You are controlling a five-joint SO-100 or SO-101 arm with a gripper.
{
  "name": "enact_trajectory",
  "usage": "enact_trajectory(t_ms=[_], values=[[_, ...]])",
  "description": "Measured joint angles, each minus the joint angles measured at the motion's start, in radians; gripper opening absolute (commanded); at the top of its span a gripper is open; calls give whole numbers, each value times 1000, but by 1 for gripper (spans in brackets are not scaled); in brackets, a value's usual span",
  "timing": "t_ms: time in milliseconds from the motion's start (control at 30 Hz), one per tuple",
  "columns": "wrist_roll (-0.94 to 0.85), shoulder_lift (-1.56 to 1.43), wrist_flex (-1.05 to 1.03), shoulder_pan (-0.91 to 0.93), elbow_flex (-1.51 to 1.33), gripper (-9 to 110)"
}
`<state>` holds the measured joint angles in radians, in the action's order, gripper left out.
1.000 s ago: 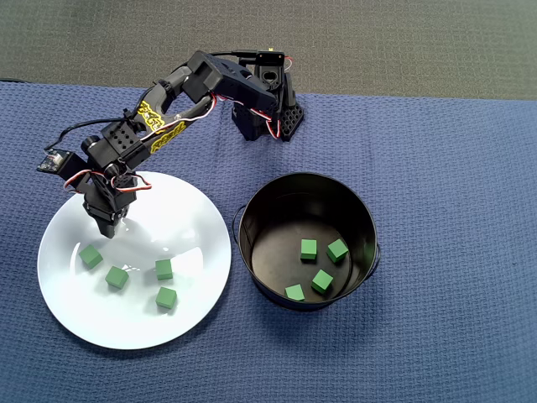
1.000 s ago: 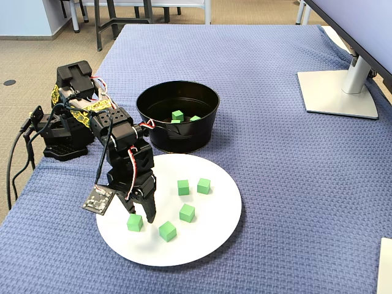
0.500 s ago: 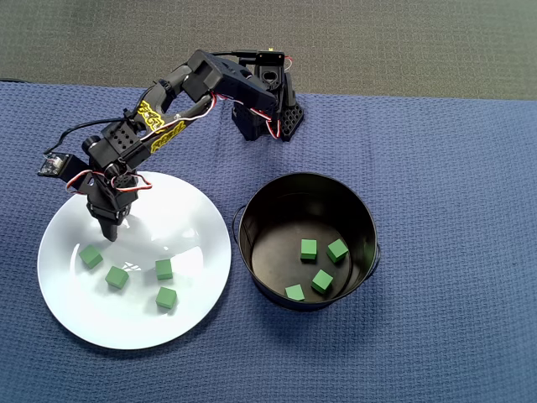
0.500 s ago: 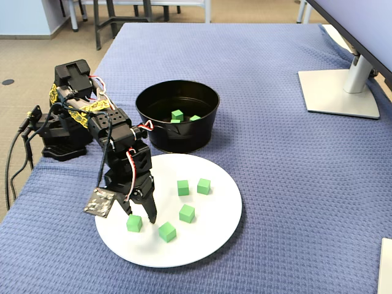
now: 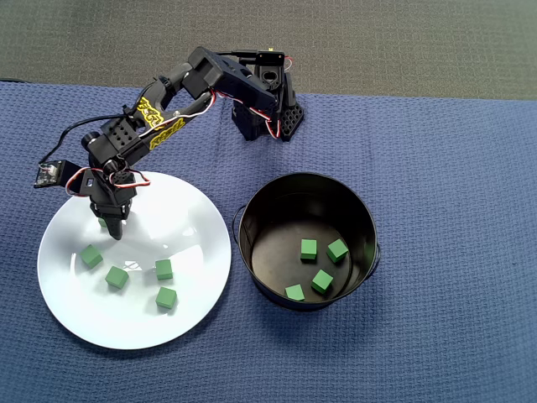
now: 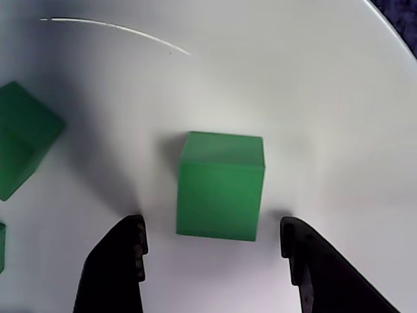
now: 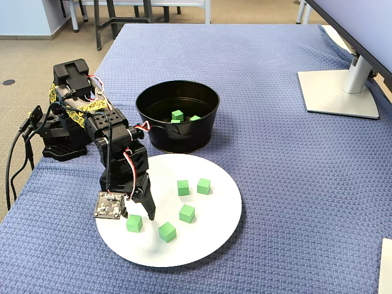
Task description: Pick up the green cubes from the white plate and place them in the black recipient
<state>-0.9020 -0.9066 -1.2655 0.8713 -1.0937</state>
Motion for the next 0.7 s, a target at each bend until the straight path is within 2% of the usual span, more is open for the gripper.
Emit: enact_trajectory(t_ms=[700], values=[[-86,-138,52,29,-106,18]])
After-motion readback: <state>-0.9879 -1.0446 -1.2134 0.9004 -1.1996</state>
